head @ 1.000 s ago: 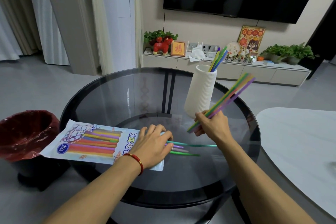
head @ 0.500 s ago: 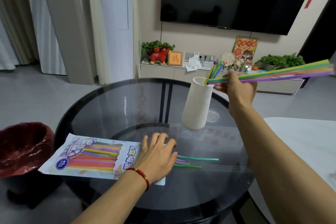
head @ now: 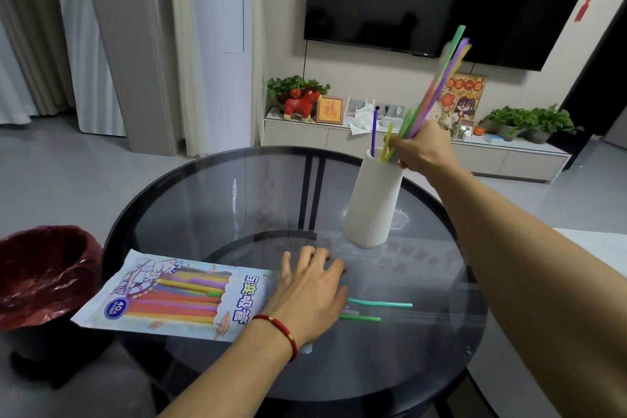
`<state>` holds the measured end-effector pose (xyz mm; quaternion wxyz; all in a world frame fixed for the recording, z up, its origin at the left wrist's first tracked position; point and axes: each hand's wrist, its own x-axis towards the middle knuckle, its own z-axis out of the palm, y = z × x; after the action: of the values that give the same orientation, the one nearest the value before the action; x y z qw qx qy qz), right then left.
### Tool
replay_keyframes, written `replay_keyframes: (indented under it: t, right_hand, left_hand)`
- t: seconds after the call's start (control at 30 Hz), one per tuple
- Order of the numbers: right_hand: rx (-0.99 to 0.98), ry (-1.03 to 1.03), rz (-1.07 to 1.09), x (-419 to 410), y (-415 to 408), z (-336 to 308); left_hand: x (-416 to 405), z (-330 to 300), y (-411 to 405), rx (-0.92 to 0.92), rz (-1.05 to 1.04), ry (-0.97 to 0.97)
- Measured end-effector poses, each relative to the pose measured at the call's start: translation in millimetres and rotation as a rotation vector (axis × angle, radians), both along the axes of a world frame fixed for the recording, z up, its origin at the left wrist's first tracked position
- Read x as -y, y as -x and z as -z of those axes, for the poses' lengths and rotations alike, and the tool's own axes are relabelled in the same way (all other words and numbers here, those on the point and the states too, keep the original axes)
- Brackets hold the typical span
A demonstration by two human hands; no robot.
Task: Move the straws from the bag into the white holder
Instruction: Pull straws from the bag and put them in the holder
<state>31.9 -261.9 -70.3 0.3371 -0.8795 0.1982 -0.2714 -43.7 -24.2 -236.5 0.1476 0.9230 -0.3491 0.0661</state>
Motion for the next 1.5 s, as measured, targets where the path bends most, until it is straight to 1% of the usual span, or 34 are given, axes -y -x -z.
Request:
replay_keyframes:
  t: [0.1,0.2,0.33,0.4,0.5,0.57,0.6,0.63,0.7,0.77,0.8,0.87,0.93,1.0,1.07,1.17,1.27,1.37,1.5]
  right_hand:
    - [-0.005,-0.019,0.002,-3,1,-7]
    - [0.018,0.026,0.012,-6,4,-13]
    - [0.079,0.079,-0.038,-10,12,-20]
    - [0.175,0.104,-0.036,-12,16,-21]
    - [0.399,0.177,0.014,-18,31,-20]
    - [0.493,0.14,0.024,-18,44,-13]
    - [0.479,0.107,-0.003,-19,52,-7]
    - [0.414,0.073,-0.06,-21,59,2]
    - [0.159,0.047,-0.251,-28,76,29]
    - [-0.133,0.137,-0.427,-40,94,66]
    - [-0.244,0.188,-0.488,-46,101,85]
    - [-0.409,0.294,-0.589,-59,113,123]
    - [-0.529,0.453,-0.642,-70,120,153]
    - [-0.526,0.649,-0.637,-79,125,174]
    - [-0.434,0.73,-0.637,-86,126,185]
    - [-0.335,0.67,-0.639,-100,122,190]
    - [-0.345,0.614,-0.586,-114,116,192]
    - [-0.358,0.674,-0.575,-116,110,194]
    - [-0.367,0.712,-0.674,-107,110,190]
  left_hand:
    - [-2,-4,-1,-0.007,-0.006,0.01]
    - [-5,-6,-1,-0.007,-0.014,0.021]
    - [-11,-7,-5,-0.039,-0.029,-0.003]
    - [-15,-8,-8,-0.08,-0.027,-0.028]
    - [-24,-8,-14,-0.115,-0.011,-0.098]
    - [-33,-4,-18,-0.149,0.026,-0.201]
    - [-37,-1,-19,-0.191,0.049,-0.266]
    - [-42,2,-20,-0.239,0.068,-0.33]
    - [-50,9,-20,-0.289,0.086,-0.415]
    - [-54,10,-19,-0.297,0.091,-0.416]
    - [-55,10,-19,-0.295,0.095,-0.392]
    - [-55,7,-17,-0.266,0.102,-0.334]
    - [-56,3,-15,-0.221,0.102,-0.29]
    - [-57,1,-13,-0.199,0.106,-0.254]
    - [-57,-2,-12,-0.174,0.124,-0.233]
    - [-57,-2,-13,-0.138,0.139,-0.213]
    - [-58,-3,-13,-0.136,0.12,-0.169]
    - [-60,-4,-14,-0.14,0.101,-0.121]
    - [-65,-4,-18,-0.137,0.089,-0.132]
